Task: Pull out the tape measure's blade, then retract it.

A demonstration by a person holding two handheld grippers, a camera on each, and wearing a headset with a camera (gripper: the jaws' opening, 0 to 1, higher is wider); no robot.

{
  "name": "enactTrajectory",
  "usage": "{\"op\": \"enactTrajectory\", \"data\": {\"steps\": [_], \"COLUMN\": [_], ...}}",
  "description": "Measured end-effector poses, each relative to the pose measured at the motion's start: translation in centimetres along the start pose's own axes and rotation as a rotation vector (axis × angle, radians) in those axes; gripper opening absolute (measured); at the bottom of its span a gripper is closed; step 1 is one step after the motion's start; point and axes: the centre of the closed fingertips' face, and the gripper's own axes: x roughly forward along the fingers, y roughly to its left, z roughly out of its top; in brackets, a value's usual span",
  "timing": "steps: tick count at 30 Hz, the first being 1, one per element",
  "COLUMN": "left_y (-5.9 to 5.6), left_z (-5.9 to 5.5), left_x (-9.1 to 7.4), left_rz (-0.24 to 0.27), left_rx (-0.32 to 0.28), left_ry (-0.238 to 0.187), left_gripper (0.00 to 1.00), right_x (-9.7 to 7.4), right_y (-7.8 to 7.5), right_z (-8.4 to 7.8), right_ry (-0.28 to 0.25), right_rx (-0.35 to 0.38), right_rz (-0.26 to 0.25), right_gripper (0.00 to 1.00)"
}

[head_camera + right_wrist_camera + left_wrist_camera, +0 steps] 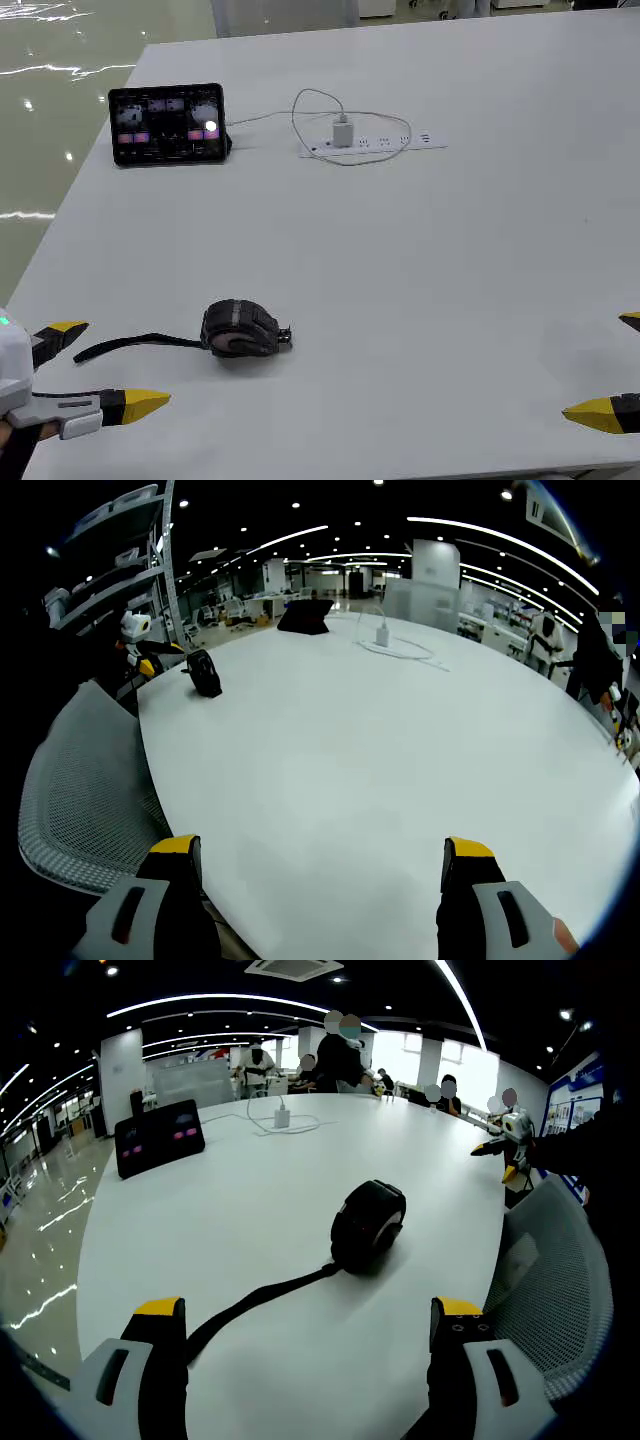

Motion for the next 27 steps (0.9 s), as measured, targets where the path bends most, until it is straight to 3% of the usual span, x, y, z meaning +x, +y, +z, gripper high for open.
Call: {"op": "enactTrajectory", "data": {"steps": [18, 27], "left_y": [-0.8, -0.8], "left_z": [-1.2, -1.0], "left_x": [0.2, 0.3], "left_rz": [-0.007, -0.005], "left_rx": [-0.007, 0.001], "left_ry": [0.017, 0.016], "left_gripper": [0.99, 0.99], "right_x": [0.2, 0.5], "right_y": [-0.4, -0.7], "right_z": [-0.3, -0.1], "right_ry": [0.015, 0.004], "right_rx": [-0.019, -0.048], "right_rz": [-0.019, -0.027], "right_gripper": [0.99, 0.99]}}
